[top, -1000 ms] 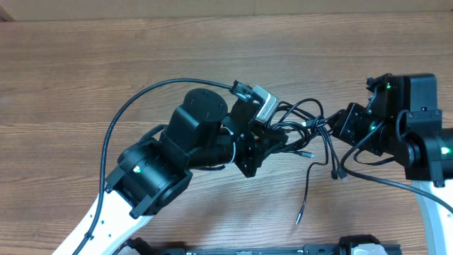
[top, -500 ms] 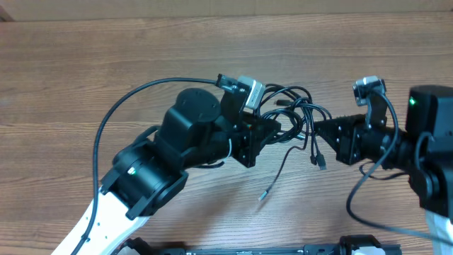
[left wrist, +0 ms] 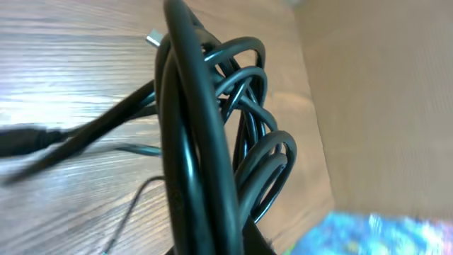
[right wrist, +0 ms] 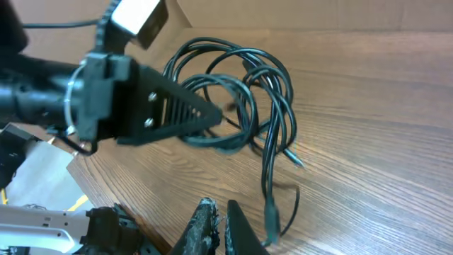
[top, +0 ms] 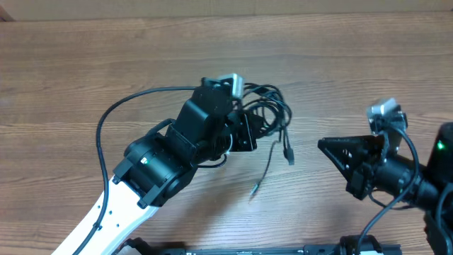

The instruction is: Untangle cables

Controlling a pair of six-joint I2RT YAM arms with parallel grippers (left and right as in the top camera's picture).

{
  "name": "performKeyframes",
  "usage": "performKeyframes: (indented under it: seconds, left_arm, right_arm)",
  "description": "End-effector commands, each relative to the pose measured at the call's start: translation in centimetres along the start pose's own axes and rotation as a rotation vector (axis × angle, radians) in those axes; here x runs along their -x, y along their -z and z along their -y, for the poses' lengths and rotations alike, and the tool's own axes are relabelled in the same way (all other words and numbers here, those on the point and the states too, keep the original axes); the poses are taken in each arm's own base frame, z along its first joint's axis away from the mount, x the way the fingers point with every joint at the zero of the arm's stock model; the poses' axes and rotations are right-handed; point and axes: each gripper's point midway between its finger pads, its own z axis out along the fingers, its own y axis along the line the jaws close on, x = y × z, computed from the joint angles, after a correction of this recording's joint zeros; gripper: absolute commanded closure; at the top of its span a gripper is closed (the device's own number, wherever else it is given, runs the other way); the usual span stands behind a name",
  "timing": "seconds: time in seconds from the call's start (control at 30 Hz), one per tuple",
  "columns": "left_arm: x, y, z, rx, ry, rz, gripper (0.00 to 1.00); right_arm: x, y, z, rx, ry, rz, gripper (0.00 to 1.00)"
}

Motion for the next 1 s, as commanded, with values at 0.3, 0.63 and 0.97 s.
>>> performKeyframes:
  seconds: [0.3, 0.63, 0.97]
  left_arm:
    - [-0.8, 0.7, 3.5, -0.179, -0.379, -0.044, 0.96]
    - [-3.3, 2.1, 6.9, -0.431, -0.695, -0.108, 0.96]
    - [-3.6, 2.7, 8.1, -0.505, -0.714, -0.109, 0.96]
  right_arm:
    - [-1.1, 1.5, 6.2, -0.382, -0.086, -0.023, 0.2]
    - [-1.2, 0.8, 4.1, -0.25, 0.127, -0.06, 0.18]
    - [-1.5, 0.3, 0.8, -0.051, 0.228, -0.059, 0.4]
